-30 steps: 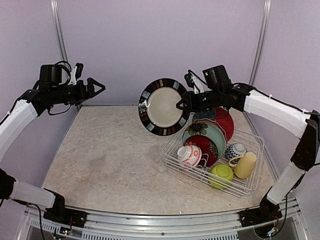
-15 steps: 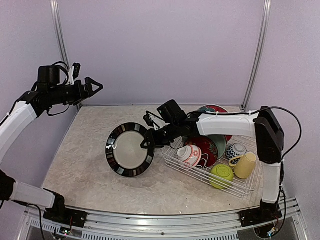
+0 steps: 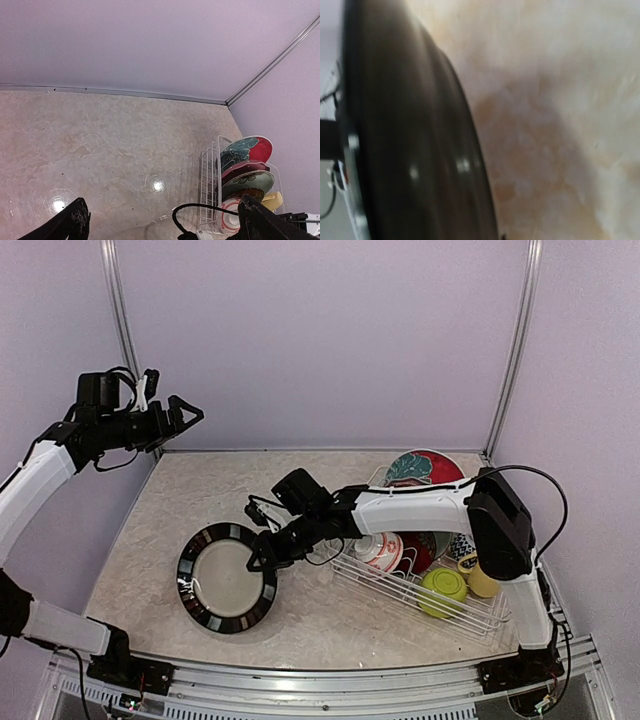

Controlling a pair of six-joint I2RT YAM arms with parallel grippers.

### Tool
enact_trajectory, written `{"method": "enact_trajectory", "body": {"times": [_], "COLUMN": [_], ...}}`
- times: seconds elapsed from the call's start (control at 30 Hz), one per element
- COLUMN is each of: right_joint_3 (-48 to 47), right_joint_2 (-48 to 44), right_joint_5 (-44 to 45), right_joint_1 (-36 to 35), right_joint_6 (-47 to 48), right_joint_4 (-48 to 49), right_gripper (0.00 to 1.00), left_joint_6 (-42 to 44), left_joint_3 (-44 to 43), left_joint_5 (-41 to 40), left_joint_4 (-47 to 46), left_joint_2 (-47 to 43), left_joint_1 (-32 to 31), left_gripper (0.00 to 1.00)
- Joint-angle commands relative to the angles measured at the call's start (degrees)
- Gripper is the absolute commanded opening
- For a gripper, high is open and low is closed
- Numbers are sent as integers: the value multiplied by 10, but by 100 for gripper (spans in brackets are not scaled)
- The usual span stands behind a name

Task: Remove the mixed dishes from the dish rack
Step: Place the plate at the center of the board, then grab the plate from the dish rack.

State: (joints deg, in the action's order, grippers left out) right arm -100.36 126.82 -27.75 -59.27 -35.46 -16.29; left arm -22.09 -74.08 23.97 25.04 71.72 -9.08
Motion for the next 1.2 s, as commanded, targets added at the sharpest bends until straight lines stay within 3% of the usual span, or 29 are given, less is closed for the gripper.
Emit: {"method": "enact_trajectory", "body": {"times": [0.0,0.07,0.13,0.27,0.37,0.63,0.87,1.17], "right_joint_3": [-23,-26,-27,-50,-58,-77,-74,-49], "right_joint_2": [15,29,36,40,43,8,-85,-206], "right_joint_5": [-25,-15,3,117,165,228,272,410], "right_joint_1": [-5,-8,-8,-8,-8,-14,-15,-3], "right_joint_6": [10,10,10,41,40,63,126,216], "right_joint_4": [29,25,13,-63,-85,-136,-172,-203], "right_gripper": [0,1,9,37,51,65,77,81], "left_joint_6": [-14,-8,-11,-20,-24,-17,-17,-30], "left_joint_3": [-15,-4,24,-14,4,5,5,19], "left_joint_5": [12,26,23,26,39,37,37,56], "left_joint_4": [16,-1,-36,12,-17,-15,-17,-40], "left_joint_2": [6,-4,-21,-6,-22,-37,-37,-38], "left_joint_1": [14,10,14,15,7,1,0,-1], "left_gripper": [99,99,99,99,99,99,99,99]}}
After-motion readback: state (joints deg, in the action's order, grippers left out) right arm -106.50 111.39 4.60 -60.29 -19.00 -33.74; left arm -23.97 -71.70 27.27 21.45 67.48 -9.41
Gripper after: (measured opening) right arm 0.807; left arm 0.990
